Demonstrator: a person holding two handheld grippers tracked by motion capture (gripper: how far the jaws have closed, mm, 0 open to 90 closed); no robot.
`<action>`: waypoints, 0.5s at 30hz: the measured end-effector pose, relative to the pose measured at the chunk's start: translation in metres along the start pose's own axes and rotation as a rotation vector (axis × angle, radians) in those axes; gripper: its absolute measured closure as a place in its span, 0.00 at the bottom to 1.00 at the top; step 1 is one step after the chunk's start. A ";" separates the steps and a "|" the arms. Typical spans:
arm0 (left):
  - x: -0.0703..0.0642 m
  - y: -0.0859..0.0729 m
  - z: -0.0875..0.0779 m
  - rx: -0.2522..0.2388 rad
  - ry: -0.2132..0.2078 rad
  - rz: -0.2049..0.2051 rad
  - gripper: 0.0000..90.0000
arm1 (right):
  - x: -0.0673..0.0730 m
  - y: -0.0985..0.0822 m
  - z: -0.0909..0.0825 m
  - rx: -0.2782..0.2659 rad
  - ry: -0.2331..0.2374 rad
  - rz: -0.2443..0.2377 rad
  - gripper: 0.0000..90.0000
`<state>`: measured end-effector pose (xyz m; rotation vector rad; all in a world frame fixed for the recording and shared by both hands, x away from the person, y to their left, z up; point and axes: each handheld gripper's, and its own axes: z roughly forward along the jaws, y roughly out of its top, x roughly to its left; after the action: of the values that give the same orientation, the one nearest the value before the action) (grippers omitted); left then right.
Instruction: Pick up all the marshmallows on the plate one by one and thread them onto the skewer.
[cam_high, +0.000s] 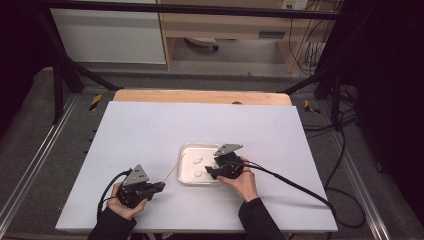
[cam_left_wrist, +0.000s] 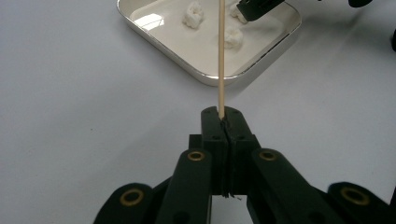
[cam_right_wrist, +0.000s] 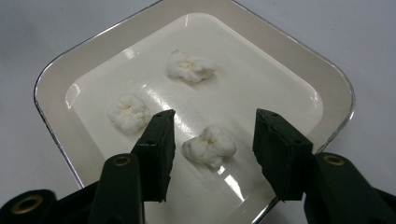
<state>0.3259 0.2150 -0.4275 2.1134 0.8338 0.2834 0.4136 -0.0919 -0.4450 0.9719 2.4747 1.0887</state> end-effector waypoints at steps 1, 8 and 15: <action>0.000 0.000 0.000 -0.001 0.001 0.000 0.98 | 0.000 0.000 0.000 0.003 0.005 0.002 0.58; -0.001 0.000 0.000 -0.003 0.001 0.003 0.98 | 0.000 -0.003 0.004 0.014 0.012 -0.012 0.67; -0.002 0.001 0.000 -0.003 0.000 0.006 0.98 | 0.001 -0.005 0.003 0.002 0.001 -0.010 0.73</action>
<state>0.3246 0.2134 -0.4267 2.1132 0.8262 0.2877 0.4119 -0.0914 -0.4506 0.9589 2.4791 1.0850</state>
